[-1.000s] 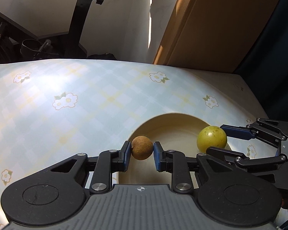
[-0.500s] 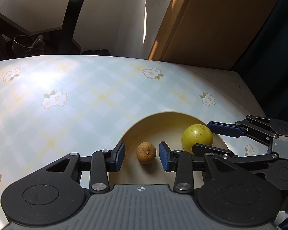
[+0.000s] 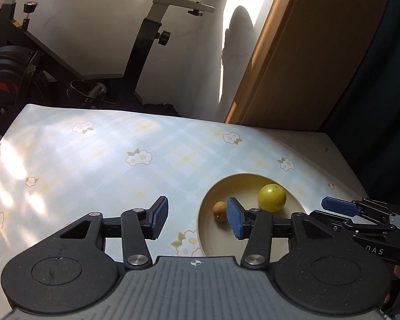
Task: Organize fruits
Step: 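Carry both fruits over the cream plate and open both grippers to release, then move left gripper back to the fruit cluster toward the large yellow lemon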
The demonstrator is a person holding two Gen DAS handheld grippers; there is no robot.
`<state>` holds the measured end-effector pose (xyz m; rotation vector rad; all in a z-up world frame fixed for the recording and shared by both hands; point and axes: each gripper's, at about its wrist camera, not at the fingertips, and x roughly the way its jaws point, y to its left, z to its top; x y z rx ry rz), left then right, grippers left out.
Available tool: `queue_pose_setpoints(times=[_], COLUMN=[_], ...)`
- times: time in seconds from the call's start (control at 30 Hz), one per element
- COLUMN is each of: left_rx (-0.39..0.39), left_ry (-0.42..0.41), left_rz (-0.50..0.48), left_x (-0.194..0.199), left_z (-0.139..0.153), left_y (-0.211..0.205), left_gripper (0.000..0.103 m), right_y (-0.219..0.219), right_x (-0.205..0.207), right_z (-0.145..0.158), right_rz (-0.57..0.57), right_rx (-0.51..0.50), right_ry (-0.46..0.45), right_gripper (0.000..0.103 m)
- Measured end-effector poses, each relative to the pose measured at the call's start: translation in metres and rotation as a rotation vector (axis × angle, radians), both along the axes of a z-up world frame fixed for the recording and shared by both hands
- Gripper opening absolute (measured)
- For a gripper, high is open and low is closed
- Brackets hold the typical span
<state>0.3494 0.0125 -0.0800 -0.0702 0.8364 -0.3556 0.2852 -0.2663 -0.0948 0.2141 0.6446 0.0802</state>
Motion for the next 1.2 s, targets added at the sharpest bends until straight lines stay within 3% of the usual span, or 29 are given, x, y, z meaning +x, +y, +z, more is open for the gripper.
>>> queue_pose_setpoints(times=[0.27, 0.63, 0.93, 1.1, 1.2], left_rx=[0.047, 0.03, 0.034, -0.005, -0.047], left_ry=[-0.029, 0.01, 0.034, 0.07, 0.133], left_rz=[0.01, -0.013, -0.051, -0.078, -0.111], left_x=[-0.041, -0.077, -0.093, -0.095, -0.096], left_z=[0.014, -0.012, -0.032, -0.041, -0.052], left_y=[0.039, 0.059, 0.055, 0.051, 0.044], left_gripper=[0.051, 0.051, 0.051, 0.05, 0.05], right_y=[0.034, 0.084, 0.089, 0.104, 0.107], right_x=[-0.022, -0.044, -0.06, -0.057, -0.059], right_z=[0.005, -0.011, -0.024, -0.027, -0.026], right_rz=[0.034, 0.105, 0.106, 0.163, 0.173], right_rx=[0.043, -0.012, -0.005, -0.074, -0.062], right_ry=[0.006, 0.08, 0.118, 0.158, 0.157], right_gripper=[0.043, 0.043, 0.043, 0.043, 0.043])
